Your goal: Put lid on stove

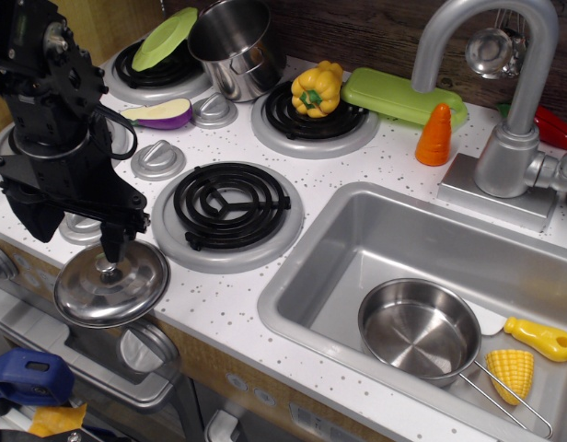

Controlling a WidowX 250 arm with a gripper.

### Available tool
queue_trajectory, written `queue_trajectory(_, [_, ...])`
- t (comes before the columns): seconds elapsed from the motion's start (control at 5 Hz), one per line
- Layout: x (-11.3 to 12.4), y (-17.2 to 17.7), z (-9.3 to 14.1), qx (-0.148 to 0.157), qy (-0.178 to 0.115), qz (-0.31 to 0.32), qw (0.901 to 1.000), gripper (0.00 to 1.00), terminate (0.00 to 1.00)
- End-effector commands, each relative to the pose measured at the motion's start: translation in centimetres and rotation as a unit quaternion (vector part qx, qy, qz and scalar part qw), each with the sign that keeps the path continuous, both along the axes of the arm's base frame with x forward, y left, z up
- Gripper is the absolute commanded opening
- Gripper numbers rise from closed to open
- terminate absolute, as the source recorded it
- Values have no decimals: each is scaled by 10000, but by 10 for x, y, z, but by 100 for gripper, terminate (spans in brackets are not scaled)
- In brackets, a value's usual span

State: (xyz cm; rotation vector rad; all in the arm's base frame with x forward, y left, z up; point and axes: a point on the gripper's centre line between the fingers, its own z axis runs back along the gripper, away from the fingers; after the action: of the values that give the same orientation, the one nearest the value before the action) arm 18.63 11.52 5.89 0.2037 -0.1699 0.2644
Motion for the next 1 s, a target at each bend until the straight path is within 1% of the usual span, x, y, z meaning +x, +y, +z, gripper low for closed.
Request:
queue_trajectory(0.0, [0,0,0,0,0,0,10000,100,0])
queue_trajectory(0.2, [4,1,-11,-11,-65,-57,10000,100,0])
queue_trajectory(0.4, [13,6,-25,-107,-110,-191,9997,100,0])
queue_trajectory(0.6, [19,8,-31,-79,-118,-234,9996,100,0])
queue_trajectory(0.8, [19,11,-34,-175,-61,-195,9996,100,0])
